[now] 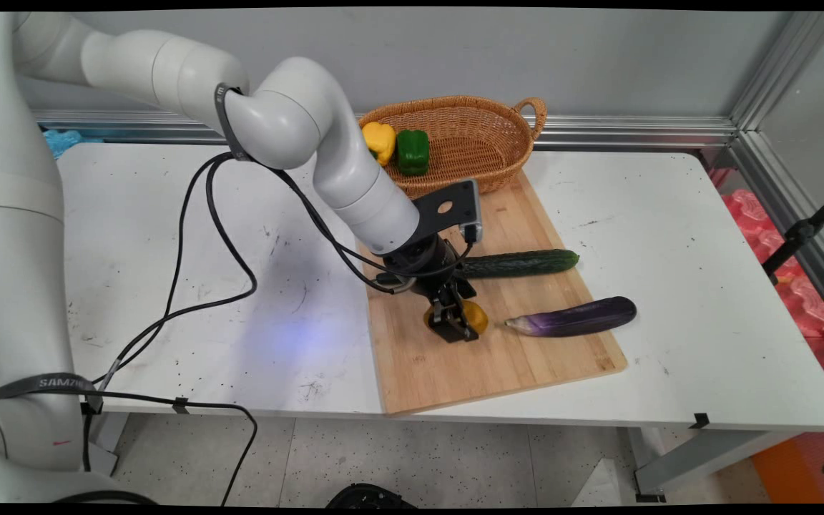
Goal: Place the picked object on the cutting board
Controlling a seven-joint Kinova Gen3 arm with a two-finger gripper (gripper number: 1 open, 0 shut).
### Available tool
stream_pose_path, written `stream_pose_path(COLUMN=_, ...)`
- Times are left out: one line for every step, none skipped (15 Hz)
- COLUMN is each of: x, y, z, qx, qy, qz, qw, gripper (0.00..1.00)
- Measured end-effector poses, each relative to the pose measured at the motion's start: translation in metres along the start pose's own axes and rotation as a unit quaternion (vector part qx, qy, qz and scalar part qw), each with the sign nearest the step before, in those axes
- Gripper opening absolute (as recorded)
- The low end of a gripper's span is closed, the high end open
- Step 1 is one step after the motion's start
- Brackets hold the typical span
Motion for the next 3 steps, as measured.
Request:
stream_pose_path(x=0.0, y=0.0007, z=0.0005, qx=-0.002, qy=0.0, qz=-0.002, qw=1.0, gripper=1.0)
stream_pose_path(x=0.0001, y=0.001, z=0.0005, qx=-0.003, qy=0.001, qz=-0.003, qw=1.0, gripper=1.0)
stream_pose_path(x=0.0006, y=0.0015, z=0.0004, qx=-0.004, qy=0.002, qz=-0.006, qw=1.0, gripper=1.0)
